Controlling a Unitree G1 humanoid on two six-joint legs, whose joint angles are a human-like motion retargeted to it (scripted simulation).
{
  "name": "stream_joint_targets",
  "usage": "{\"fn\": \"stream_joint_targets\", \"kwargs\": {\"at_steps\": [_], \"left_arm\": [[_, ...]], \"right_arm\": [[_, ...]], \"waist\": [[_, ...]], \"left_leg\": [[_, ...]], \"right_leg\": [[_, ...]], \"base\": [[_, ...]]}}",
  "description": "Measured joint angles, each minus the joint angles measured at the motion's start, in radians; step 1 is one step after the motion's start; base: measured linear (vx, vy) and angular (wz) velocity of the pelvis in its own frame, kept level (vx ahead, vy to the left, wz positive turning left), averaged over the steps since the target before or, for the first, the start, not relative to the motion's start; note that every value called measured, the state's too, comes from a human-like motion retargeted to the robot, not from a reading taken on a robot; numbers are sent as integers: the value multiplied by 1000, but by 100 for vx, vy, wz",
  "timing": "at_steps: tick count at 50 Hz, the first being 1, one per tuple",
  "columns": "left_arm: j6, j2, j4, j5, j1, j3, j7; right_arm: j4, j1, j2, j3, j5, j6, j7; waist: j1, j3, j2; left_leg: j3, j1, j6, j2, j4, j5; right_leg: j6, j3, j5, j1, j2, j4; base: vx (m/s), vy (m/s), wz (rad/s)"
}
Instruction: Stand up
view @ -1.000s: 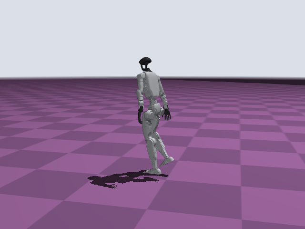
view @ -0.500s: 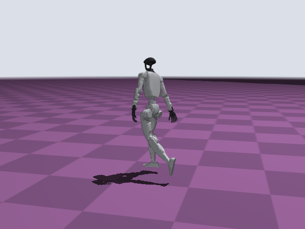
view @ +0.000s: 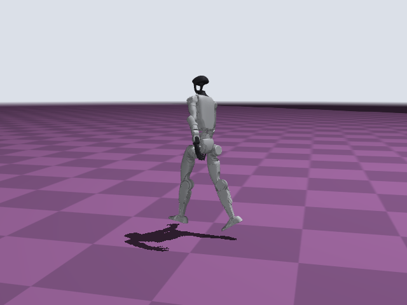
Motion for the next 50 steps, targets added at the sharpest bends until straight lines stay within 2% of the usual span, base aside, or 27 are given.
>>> {"fn": "stream_joint_targets", "kwargs": {"at_steps": [2, 3, 4, 6, 7, 8, 10, 12, 13, 15, 18, 21, 23, 25, 26, 28, 30, 32, 33, 35, 36, 37, 38, 39, 43, 46, 50], "left_arm": [[54, -3, 0, -18, 22, 18, -26], [82, -2, 0, -27, 26, 29, -48], [102, 1, 0, -38, 26, 26, -75], [123, 13, 0, -67, 10, -3, -131], [125, 19, 0, -88, -5, -23, -154], [124, 23, 0, -112, -24, -43, -168], [114, 23, 0, -134, -77, -72, -172], [88, 25, 0, -117, -144, -86, -153], [70, 27, 0, -103, -180, -95, -142], [38, 30, -35, -83, -245, -115, -129], [-22, 42, -108, -99, -323, -163, -115], [-80, 55, -169, -135, -402, -206, -111], [-106, 61, -205, -157, -444, -226, -114], [-126, 64, -242, -173, -472, -234, -119], [-135, 69, -256, -181, -480, -237, -121], [-155, 71, -282, -195, -488, -249, -126], [-170, 68, -299, -187, -467, -269, -124], [-168, 55, -289, -169, -425, -290, -97], [-162, 54, -271, -170, -416, -296, -84], [-146, 50, -226, -173, -397, -297, -75], [-141, 47, -208, -164, -381, -294, -89], [-136, 47, -191, -151, -364, -290, -104], [-129, 51, -175, -130, -349, -284, -118], [-121, 53, -162, -106, -328, -273, -115], [-88, 51, -98, -70, -232, -210, -29], [-71, 48, -38, -116, -167, -163, -12], [-25, 37, 0, -180, -68, -85, -21]], "right_arm": [[35, 33, 15, 2, -2, 2, 6], [61, 50, 23, 2, -2, 7, 8], [98, 67, 24, 4, 8, 17, 8], [179, 99, 17, 5, 30, 43, 14], [216, 113, 13, 3, 31, 57, 22], [243, 128, 8, -1, 21, 71, 36], [270, 170, -13, -18, -11, 99, 57], [269, 229, -32, -61, -43, 112, 49], [269, 260, -40, -81, -43, 113, 40], [270, 310, -55, -116, -17, 108, 35], [276, 379, -64, -163, 38, 102, 46], [283, 433, -65, -216, 80, 104, 58], [292, 458, -67, -239, 103, 107, 63], [302, 474, -66, -257, 115, 111, 63], [307, 476, -64, -258, 117, 112, 62], [317, 480, -65, -262, 121, 113, 66], [329, 493, -56, -270, 119, 120, 77], [337, 493, -44, -284, 101, 140, 100], [336, 478, -42, -280, 94, 147, 110], [325, 434, -44, -245, 105, 150, 114], [313, 413, -43, -229, 116, 146, 104], [300, 391, -40, -216, 124, 142, 96], [284, 367, -32, -213, 124, 136, 90], [264, 348, -23, -216, 118, 129, 85], [165, 277, 1, -208, 110, 93, 72], [100, 212, 2, -163, 132, 59, 49], [67, 111, -1, -133, 101, 32, 42]], "waist": [[-9, -23, -21], [-10, -27, -23], [-11, -23, -29], [-31, -16, -21], [-42, -21, 3], [-41, -29, 40], [-25, -32, 69], [-36, -35, 81], [-51, -36, 86], [-84, -31, 77], [-140, -27, 44], [-188, -11, -5], [-217, 5, -41], [-256, 12, -56], [-254, 9, -52], [-254, -13, -63], [-263, -44, -64], [-219, -70, -38], [-187, -61, -6], [-159, -43, 27], [-163, -52, -7], [-166, -57, -34], [-170, -54, -50], [-162, -51, -55], [-82, -43, -47], [-9, -41, -24], [41, -45, 20]], "left_leg": [[-116, -8, 17, -28, 38, -27], [-86, -5, -13, 7, 86, -39], [-73, 11, -19, 13, 120, -48], [-87, 60, -12, 5, 157, -76], [-101, 86, -16, 21, 166, -97], [-102, 111, -35, 70, 172, -118], [-92, 163, -53, 111, 185, -147], [-71, 222, -54, 111, 171, -154], [-75, 252, -52, 100, 158, -151], [-78, 312, -59, 72, 130, -133], [-83, 404, -74, 18, 94, -105], [-103, 511, -73, -66, 55, -75], [-136, 596, -87, -119, 38, -61], [-182, 668, -114, -137, 41, -47], [-191, 693, -136, -126, 56, -40], [-208, 721, -163, -157, 88, 16], [-234, 736, -213, -175, 161, 158], [-158, 676, -247, -140, 359, 349], [-120, 607, -269, -120, 539, 349], [-35, 505, -271, -39, 802, 349], [4, 490, -252, -65, 755, 349], [47, 474, -227, -79, 729, 325], [99, 455, -189, -67, 743, 251], [97, 417, -184, -71, 753, 194], [43, 245, -239, -76, 687, 4], [79, 155, -226, 11, 519, -67], [80, 82, -165, 98, 187, -99]], "right_leg": [[58, -5, 177, 8, 18, 58], [107, -11, 300, 8, 35, 101], [144, -25, 369, -16, 55, 210], [189, -89, 410, -93, 105, 432], [186, -138, 396, -135, 134, 501], [152, -188, 352, -179, 161, 542], [27, -268, 191, -289, 161, 684], [-11, -332, 96, -397, 123, 765], [-7, -350, 56, -448, 114, 781], [28, -330, -14, -530, 108, 753], [132, -262, -44, -594, 64, 548], [265, -215, -58, -604, -59, 234], [350, -246, -118, -605, -168, 23], [377, -274, -150, -614, -215, -131], [378, -243, -134, -603, -189, -158], [365, -215, -64, -595, -201, -136], [332, -306, 44, -591, -243, -72], [209, -140, -9, -558, -141, -6], [171, -205, -50, -540, -102, 43], [132, -169, -106, -493, -37, 93], [117, -154, -117, -465, -81, 76], [102, -149, -132, -437, -116, 65], [90, -162, -152, -408, -135, 67], [79, -167, -164, -376, -139, 59], [39, -154, -168, -259, -108, 10], [18, -122, -147, -186, -71, -20], [-1, -84, -134, -90, -14, -39]], "base": [[119, 7, -23], [129, 11, -26], [110, 6, -6], [96, -1, 51], [111, 5, 36], [104, 9, -19], [97, 14, -61], [95, 18, -3], [86, 14, 58], [78, 9, 88], [99, 2, 106], [79, -3, 105], [117, -11, 98], [93, -12, 94], [94, -24, 45], [132, -26, 38], [119, -19, 68], [140, -29, -37], [123, -17, -109], [92, -5, -79], [93, -7, 8], [107, -13, 58], [96, -12, 50], [75, -8, 31], [80, -7, -50], [77, 0, -96], [89, 10, -60]]}}
